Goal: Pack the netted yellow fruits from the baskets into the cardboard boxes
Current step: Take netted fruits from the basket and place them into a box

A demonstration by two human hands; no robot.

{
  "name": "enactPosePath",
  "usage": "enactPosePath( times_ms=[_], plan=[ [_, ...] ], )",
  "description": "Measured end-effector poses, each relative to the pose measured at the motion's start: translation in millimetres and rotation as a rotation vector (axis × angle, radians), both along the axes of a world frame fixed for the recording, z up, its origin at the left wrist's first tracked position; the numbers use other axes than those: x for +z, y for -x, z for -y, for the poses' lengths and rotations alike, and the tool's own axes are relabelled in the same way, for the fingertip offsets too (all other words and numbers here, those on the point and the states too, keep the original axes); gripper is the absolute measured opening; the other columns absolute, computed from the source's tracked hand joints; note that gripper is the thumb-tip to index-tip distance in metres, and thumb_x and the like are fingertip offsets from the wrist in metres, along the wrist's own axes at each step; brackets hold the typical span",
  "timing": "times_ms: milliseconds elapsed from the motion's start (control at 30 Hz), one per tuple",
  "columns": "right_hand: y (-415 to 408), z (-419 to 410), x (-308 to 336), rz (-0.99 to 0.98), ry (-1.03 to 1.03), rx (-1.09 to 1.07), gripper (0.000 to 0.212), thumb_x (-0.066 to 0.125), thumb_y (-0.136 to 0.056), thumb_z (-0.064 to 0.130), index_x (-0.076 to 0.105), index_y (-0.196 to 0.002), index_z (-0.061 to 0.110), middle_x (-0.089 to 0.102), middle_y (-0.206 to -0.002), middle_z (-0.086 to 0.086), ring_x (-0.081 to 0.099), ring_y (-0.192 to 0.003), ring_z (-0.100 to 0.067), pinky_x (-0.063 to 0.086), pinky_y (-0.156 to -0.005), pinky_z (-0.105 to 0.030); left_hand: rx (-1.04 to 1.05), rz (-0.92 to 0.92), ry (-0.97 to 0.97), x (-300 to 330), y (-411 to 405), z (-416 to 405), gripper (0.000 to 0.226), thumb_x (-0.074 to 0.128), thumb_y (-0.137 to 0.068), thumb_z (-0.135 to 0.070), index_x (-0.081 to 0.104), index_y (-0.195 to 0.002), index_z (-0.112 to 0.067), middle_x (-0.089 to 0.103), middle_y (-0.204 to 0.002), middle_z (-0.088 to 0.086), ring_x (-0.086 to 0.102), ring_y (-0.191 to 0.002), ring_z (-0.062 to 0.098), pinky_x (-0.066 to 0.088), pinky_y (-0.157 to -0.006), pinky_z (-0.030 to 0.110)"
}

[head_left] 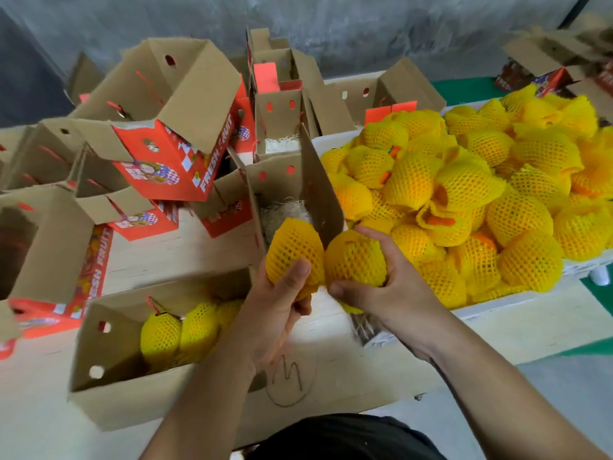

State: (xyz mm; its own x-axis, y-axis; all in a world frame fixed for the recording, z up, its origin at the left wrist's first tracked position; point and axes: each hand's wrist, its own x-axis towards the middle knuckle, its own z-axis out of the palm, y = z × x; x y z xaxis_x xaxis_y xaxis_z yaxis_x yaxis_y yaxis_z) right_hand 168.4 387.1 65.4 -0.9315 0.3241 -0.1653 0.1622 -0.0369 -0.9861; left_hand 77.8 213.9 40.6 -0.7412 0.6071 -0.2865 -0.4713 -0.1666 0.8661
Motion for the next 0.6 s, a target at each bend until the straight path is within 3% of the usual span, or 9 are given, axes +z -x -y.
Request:
enactPosePath(
  times_ms=[67, 133, 167, 233, 333, 433, 467, 533, 600],
  plan=[
    [14, 34, 0, 0.005, 0.033, 0.005, 0.083, 0.095, -0.057, 0.055, 0.056, -0.130, 0.047, 0.075, -0.111, 0.015, 0.073, -0.100, -0.008, 0.059, -0.074, -0.022, -0.003, -0.025, 0.027, -1, 8, 36, 0.094, 0.090, -0.059, -0.068, 0.052, -0.123, -0.011, 0.055, -0.085, 0.009, 0.047, -0.074, 0.017, 0.043, -0.068, 0.030],
    [30, 69, -4, 0.015, 0.094, 0.019, 0.074, 0.089, -0.061, 0.066, 0.060, -0.127, 0.046, 0.075, -0.117, 0.007, 0.073, -0.107, -0.015, 0.061, -0.083, -0.030, -0.016, -0.041, 0.075, -2, 17, 74, 0.095, 0.087, -0.066, -0.067, 0.053, -0.135, -0.012, 0.067, -0.108, 0.017, 0.061, -0.091, 0.023, 0.049, -0.080, 0.034],
    [38, 85, -7, 0.031, 0.117, 0.039, 0.069, 0.086, -0.066, 0.067, 0.060, -0.126, 0.046, 0.074, -0.119, 0.006, 0.072, -0.109, -0.015, 0.061, -0.087, -0.033, -0.013, -0.040, 0.097, -3, 22, 93, 0.092, 0.085, -0.069, -0.066, 0.053, -0.140, -0.017, 0.070, -0.121, 0.012, 0.067, -0.103, 0.024, 0.051, -0.086, 0.036],
    [54, 117, -15, 0.082, 0.210, 0.104, 0.060, 0.079, -0.077, 0.057, 0.058, -0.129, 0.039, 0.072, -0.123, 0.001, 0.069, -0.115, -0.019, 0.058, -0.095, -0.043, 0.049, -0.031, 0.127, -8, 31, 128, 0.081, 0.084, -0.074, -0.060, 0.053, -0.141, -0.027, 0.069, -0.133, 0.003, 0.068, -0.120, 0.023, 0.054, -0.096, 0.041],
    [77, 168, -27, 0.168, 0.345, 0.141, 0.055, 0.070, -0.076, 0.031, 0.060, -0.130, 0.030, 0.066, -0.130, -0.006, 0.066, -0.120, -0.025, 0.055, -0.099, -0.052, 0.178, 0.005, 0.184, -16, 45, 181, 0.079, 0.086, -0.072, -0.057, 0.053, -0.139, -0.032, 0.071, -0.130, -0.006, 0.068, -0.121, 0.022, 0.054, -0.099, 0.046],
    [95, 215, -36, 0.187, 0.139, 0.088, 0.047, 0.076, -0.075, 0.038, 0.065, -0.120, 0.029, 0.070, -0.107, 0.022, 0.070, -0.100, 0.000, 0.060, -0.085, -0.033, 0.267, -0.084, 0.328, -23, 66, 234, 0.086, 0.088, -0.061, -0.066, 0.052, -0.134, -0.039, 0.072, -0.117, -0.017, 0.071, -0.112, 0.016, 0.059, -0.092, 0.039],
    [101, 228, -38, 0.206, 0.117, 0.080, 0.048, 0.078, -0.078, 0.041, 0.064, -0.121, 0.026, 0.072, -0.099, 0.025, 0.071, -0.094, 0.002, 0.060, -0.082, -0.029, 0.305, -0.100, 0.367, -26, 74, 251, 0.089, 0.088, -0.058, -0.065, 0.050, -0.135, -0.040, 0.072, -0.117, -0.015, 0.071, -0.111, 0.016, 0.058, -0.094, 0.041],
    [110, 247, -46, 0.298, 0.084, 0.057, 0.051, 0.080, -0.075, 0.048, 0.064, -0.119, 0.027, 0.078, -0.100, 0.011, 0.075, -0.094, -0.009, 0.062, -0.086, -0.038, 0.372, -0.050, 0.342, -32, 90, 279, 0.092, 0.091, -0.063, -0.053, 0.047, -0.141, -0.037, 0.070, -0.125, -0.008, 0.069, -0.114, 0.019, 0.053, -0.103, 0.048],
    [117, 255, -54, 0.360, -0.059, 0.055, 0.036, 0.082, -0.078, 0.046, 0.067, -0.107, 0.031, 0.079, -0.094, 0.007, 0.076, -0.088, -0.010, 0.063, -0.085, -0.038, 0.375, 0.033, 0.246, -39, 100, 295, 0.082, 0.092, -0.071, -0.037, 0.046, -0.140, -0.038, 0.067, -0.131, -0.007, 0.069, -0.113, 0.017, 0.048, -0.109, 0.052]
  ],
)
